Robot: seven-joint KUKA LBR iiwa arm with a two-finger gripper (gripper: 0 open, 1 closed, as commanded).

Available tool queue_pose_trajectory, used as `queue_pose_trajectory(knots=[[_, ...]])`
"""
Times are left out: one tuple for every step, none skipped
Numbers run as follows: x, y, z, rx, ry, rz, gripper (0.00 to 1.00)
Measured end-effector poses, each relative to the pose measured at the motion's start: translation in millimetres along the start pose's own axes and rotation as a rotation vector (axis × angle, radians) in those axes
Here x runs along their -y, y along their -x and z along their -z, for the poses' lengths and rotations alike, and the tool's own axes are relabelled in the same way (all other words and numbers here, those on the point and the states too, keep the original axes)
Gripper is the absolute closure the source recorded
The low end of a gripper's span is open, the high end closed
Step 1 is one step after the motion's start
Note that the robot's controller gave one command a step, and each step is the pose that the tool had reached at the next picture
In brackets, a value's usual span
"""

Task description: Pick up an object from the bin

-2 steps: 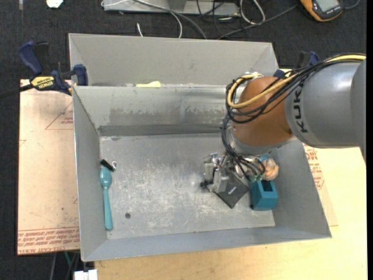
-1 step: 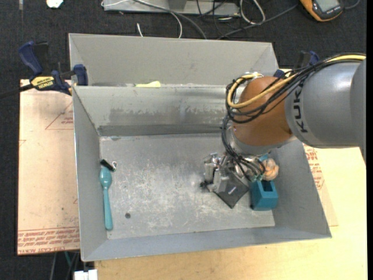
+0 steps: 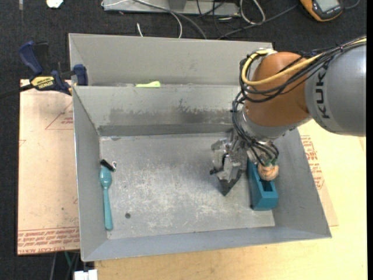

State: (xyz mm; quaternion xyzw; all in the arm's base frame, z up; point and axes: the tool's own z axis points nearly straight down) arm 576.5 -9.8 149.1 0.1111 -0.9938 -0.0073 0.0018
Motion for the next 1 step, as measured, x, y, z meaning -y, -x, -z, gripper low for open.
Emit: queue_pose_trajectory(knots=[[-12.3, 19.9, 82.9, 0.001, 0.001, 0.118, 1.00]])
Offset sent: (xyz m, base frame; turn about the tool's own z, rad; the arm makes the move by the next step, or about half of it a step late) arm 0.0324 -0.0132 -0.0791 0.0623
